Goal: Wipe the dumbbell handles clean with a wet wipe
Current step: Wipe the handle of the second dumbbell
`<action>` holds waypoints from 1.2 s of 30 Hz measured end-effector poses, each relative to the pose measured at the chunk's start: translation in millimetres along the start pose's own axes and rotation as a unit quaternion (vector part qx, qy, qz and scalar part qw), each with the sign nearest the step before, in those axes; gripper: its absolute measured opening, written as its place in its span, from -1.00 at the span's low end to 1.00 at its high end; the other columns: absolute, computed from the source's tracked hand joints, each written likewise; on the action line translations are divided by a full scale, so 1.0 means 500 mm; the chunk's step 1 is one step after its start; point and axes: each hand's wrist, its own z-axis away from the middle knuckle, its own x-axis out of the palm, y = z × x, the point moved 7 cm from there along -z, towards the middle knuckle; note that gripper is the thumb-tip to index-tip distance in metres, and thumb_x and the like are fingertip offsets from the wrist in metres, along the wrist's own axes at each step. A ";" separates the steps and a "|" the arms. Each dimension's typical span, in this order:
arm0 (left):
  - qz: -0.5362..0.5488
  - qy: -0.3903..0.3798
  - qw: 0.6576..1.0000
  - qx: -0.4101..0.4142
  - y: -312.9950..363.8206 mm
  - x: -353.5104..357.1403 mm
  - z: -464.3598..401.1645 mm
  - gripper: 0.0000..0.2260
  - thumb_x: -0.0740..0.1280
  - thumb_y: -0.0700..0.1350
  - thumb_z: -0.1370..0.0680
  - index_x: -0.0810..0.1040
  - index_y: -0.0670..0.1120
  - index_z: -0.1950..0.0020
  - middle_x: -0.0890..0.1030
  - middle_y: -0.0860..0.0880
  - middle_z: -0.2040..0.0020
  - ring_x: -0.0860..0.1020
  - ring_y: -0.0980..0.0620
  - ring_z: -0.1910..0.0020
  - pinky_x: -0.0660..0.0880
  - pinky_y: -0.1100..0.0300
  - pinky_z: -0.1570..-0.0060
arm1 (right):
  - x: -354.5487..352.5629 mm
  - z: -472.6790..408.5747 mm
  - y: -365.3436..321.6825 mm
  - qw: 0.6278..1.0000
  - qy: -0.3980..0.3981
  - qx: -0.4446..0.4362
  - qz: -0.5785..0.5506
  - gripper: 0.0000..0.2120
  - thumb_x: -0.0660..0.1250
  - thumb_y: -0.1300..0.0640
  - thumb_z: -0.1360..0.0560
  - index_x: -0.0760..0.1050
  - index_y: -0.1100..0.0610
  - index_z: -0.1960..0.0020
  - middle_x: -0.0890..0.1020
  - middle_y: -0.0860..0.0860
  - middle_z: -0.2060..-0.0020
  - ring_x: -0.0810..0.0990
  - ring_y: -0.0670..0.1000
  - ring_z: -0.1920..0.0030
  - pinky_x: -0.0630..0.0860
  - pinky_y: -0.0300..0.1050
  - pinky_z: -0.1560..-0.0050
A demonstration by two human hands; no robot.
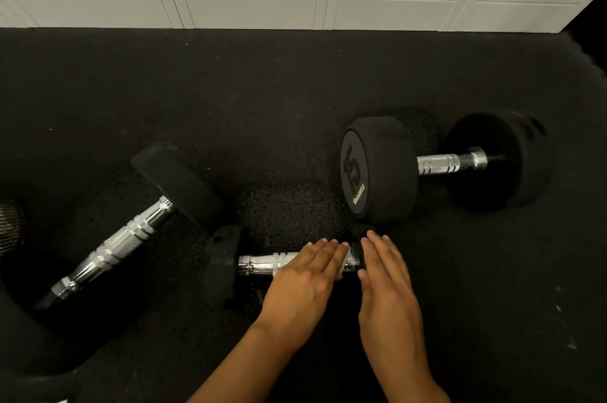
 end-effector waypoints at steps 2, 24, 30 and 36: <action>0.001 0.020 1.000 0.004 0.005 -0.007 0.016 -0.62 0.11 -0.17 -0.50 0.54 -0.16 -0.25 0.57 -0.08 -0.21 0.52 0.00 -0.22 0.39 0.12 -0.26 | -0.002 0.002 0.000 1.000 0.009 0.003 -0.010 -0.48 0.44 0.45 -0.30 0.46 0.28 -0.24 0.51 0.12 -0.24 0.27 -0.02 -0.31 0.33 -0.01 -0.21; 0.019 -0.007 0.999 -0.050 0.013 0.009 -0.013 -0.64 0.17 -0.05 -0.46 0.62 -0.09 -0.15 0.66 0.01 -0.06 0.61 0.09 -0.06 0.48 0.19 -0.12 | 0.000 0.000 0.000 0.997 0.043 0.043 -0.054 -0.52 0.42 0.48 -0.30 0.52 0.25 -0.19 0.55 0.06 -0.21 0.29 -0.07 -0.30 0.32 -0.12 -0.22; 0.001 -0.062 0.995 -0.083 0.005 -0.013 -0.047 -0.71 0.12 -0.05 -0.51 0.60 0.01 -0.08 0.66 0.03 0.07 0.63 0.03 0.09 0.50 0.22 0.17 | -0.004 0.000 -0.003 0.997 0.045 0.038 -0.058 -0.51 0.43 0.51 -0.26 0.52 0.28 -0.17 0.57 0.10 -0.18 0.34 -0.01 -0.29 0.25 -0.26 -0.25; -0.029 -0.060 0.995 -0.069 0.001 -0.011 -0.046 -0.73 0.15 -0.06 -0.52 0.58 0.06 -0.12 0.66 0.04 0.03 0.63 0.04 0.08 0.49 0.21 0.17 | -0.004 0.000 -0.002 0.995 0.031 0.065 -0.075 -0.53 0.38 0.49 -0.33 0.51 0.23 -0.21 0.53 0.04 -0.23 0.34 -0.03 -0.31 0.24 -0.31 -0.18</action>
